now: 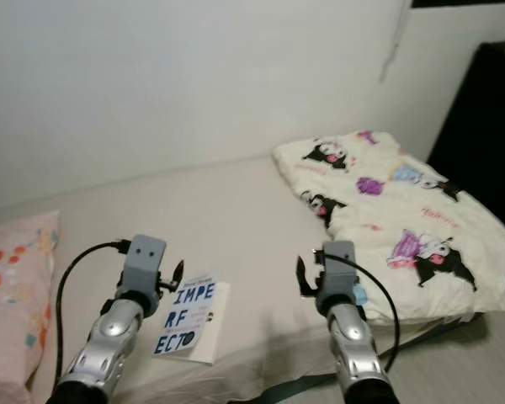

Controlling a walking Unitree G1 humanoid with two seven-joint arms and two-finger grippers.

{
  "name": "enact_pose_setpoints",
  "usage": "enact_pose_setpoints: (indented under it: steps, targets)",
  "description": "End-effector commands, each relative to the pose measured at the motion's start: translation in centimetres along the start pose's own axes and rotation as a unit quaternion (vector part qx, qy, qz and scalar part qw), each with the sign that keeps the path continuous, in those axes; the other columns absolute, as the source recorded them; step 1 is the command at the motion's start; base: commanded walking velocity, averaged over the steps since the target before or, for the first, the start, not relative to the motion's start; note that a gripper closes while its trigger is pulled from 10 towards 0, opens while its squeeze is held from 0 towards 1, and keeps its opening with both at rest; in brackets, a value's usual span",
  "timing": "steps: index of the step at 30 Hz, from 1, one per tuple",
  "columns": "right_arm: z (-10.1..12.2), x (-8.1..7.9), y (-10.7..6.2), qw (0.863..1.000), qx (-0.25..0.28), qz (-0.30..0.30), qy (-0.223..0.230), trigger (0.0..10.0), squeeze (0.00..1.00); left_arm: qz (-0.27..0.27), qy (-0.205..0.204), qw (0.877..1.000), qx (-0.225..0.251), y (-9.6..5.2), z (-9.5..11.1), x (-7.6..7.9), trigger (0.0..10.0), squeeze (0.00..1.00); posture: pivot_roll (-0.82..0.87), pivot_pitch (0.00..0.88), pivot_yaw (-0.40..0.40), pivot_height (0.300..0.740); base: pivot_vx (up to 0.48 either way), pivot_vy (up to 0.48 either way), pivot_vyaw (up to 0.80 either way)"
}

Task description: Clean up the room

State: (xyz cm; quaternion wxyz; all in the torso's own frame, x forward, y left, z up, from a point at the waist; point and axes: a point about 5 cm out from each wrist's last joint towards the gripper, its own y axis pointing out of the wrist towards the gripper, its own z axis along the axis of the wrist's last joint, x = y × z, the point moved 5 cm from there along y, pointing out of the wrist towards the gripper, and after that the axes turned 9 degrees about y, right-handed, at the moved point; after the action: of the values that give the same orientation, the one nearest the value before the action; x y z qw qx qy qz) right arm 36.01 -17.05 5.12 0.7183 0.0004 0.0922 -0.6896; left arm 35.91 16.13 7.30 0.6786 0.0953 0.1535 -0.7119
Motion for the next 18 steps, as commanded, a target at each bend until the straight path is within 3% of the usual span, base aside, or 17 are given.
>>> enact_pose_setpoints:
  steps: [1,14,18]
  targets:
    - [-0.01,-1.04,-0.02,1.000,0.004,0.013,-0.001,10.0,0.00,-0.001,-0.002,1.000,-0.009,-0.47,-0.86,-0.22,10.0,0.00,-0.07,0.062,0.012,0.740,0.000,0.000,0.00]
    - [0.12,-1.72,-0.02,1.000,0.008,0.030,-0.003,10.0,0.00,0.003,-0.011,1.000,-0.004,-0.78,-0.77,-0.17,10.0,0.00,-0.07,0.059,-0.008,0.740,0.000,0.000,0.00]
    - [0.15,-1.66,-0.07,1.000,0.009,0.029,-0.003,10.0,0.00,0.000,-0.012,1.000,-0.002,-0.77,-0.71,-0.04,10.0,0.00,-0.07,0.054,-0.004,0.740,0.000,0.327,0.00]
